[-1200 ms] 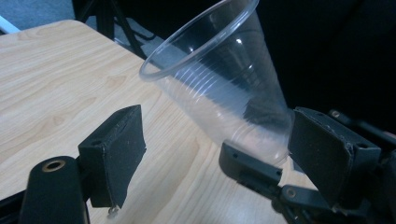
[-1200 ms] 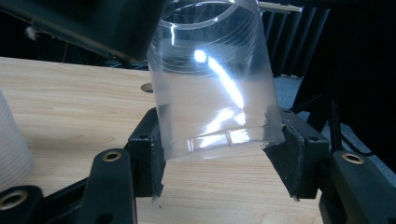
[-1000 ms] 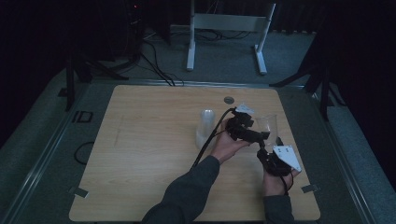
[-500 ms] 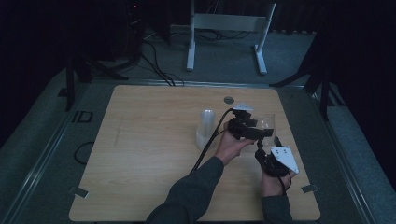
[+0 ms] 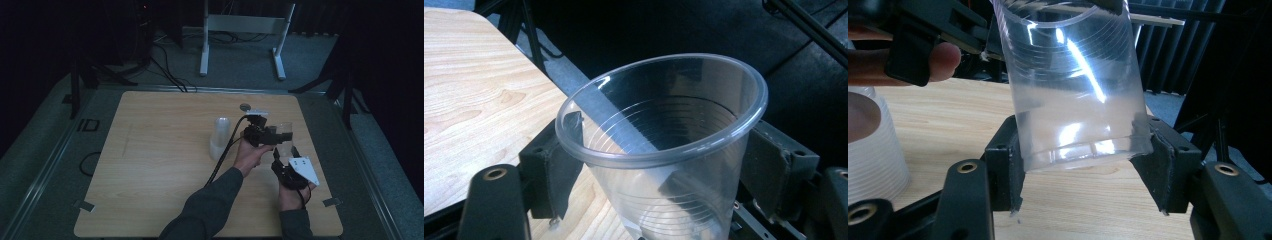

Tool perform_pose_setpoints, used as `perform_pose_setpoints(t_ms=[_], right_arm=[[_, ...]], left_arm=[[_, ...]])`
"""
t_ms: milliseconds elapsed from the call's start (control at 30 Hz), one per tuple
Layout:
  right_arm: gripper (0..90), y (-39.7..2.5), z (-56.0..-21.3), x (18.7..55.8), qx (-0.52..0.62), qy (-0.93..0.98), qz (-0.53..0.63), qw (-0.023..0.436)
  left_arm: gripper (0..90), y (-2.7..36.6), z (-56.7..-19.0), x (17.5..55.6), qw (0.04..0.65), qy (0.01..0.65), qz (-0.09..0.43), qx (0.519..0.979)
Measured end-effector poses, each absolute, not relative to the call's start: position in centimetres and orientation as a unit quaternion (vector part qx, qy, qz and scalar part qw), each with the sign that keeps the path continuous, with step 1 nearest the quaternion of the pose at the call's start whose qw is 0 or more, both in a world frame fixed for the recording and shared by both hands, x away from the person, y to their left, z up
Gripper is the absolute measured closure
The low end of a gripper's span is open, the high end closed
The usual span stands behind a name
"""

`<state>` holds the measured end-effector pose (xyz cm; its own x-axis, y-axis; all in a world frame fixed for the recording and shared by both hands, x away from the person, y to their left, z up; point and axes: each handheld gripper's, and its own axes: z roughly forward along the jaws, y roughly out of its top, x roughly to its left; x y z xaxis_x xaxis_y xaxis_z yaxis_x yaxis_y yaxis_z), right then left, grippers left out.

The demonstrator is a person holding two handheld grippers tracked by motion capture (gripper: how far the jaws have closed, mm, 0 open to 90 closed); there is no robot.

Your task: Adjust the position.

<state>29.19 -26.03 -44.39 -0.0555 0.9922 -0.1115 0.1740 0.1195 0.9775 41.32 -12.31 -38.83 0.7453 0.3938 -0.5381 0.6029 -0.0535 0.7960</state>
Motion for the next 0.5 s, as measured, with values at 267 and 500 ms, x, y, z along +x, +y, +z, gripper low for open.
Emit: perform_pose_setpoints(t_ms=[267,500], right_arm=[[39.3,-26.17,-44.4,29.37,0.496,0.591,0.436,0.463],[30.2,-26.58,-44.13,29.55,0.49,0.606,0.448,0.439]], left_arm=[[27.5,-12.32,-38.74,41.05,0.599,0.34,-0.074,0.721],[28.6,-11.8,-38.26,40.99,0.607,0.335,-0.06,0.718]])
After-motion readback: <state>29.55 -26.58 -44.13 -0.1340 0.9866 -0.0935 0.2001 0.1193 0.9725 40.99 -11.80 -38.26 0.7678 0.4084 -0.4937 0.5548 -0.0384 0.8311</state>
